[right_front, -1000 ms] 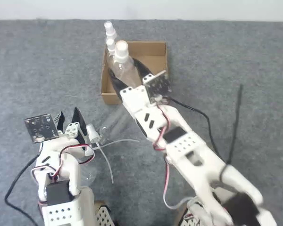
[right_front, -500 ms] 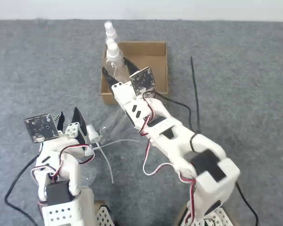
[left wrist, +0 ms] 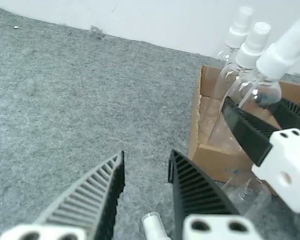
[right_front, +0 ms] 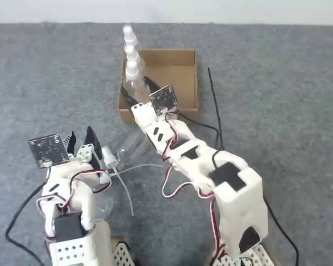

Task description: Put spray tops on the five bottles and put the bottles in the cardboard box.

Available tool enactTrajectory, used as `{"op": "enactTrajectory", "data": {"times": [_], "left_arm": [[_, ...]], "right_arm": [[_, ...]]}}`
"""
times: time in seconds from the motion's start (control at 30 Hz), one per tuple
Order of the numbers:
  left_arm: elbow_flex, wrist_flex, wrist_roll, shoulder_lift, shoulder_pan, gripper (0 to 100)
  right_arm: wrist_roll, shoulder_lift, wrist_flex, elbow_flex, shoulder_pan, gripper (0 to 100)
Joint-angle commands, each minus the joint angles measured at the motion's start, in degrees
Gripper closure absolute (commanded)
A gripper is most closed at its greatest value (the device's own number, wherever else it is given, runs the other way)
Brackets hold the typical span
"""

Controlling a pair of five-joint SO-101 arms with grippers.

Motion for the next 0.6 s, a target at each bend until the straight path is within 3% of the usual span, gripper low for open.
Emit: {"op": "enactTrajectory", "data": {"times": [0.0,0.57], "left_arm": [[-1.5,-2.1,0.4,-1.2,0.3,87],[-1.5,-2.0,0.3,-1.2,0.3,87]], "right_arm": [[-0.5,0.1,-1.7,-4.4,-1.2,97.5],[-0.5,3.7,-1.3,-5.2,-2.5,97.3]]}}
